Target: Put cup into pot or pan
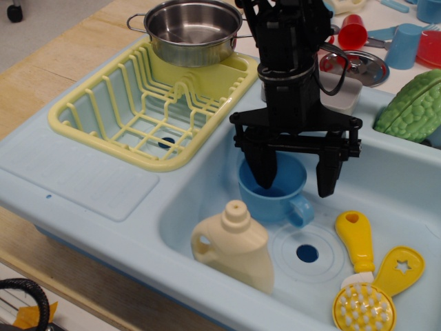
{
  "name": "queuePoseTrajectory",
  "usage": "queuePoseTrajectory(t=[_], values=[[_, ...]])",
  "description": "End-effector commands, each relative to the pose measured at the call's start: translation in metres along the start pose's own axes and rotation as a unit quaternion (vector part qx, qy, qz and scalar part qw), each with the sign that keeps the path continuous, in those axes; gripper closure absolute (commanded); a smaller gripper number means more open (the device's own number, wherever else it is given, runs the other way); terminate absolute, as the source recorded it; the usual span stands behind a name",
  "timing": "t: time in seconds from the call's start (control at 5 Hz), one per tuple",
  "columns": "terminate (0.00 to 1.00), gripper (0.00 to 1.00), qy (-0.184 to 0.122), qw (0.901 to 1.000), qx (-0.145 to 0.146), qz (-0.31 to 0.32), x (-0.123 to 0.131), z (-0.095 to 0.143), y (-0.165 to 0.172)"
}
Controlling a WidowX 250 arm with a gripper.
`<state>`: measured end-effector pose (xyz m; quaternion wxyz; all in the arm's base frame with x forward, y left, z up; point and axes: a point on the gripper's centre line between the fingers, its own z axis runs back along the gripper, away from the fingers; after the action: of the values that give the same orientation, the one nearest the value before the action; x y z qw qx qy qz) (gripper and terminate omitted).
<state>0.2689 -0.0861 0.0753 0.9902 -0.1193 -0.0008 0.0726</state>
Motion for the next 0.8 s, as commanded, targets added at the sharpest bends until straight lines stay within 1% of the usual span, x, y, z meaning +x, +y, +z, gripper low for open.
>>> queuePoseTrajectory(t=[0.0, 0.2, 0.4, 0.6], values=[[0.00, 1.00, 0.011, 0.9999, -0.009, 0.009, 0.015, -0.002, -0.002], [0.00, 1.00, 0.005, 0.9999, -0.002, 0.009, 0.012, 0.003, -0.002], [0.00, 1.00, -0.034, 0.9987, 0.036, 0.007, 0.003, 0.034, -0.010], [0.00, 1.00, -0.090, 0.9942, 0.056, 0.021, -0.009, 0.070, -0.011]])
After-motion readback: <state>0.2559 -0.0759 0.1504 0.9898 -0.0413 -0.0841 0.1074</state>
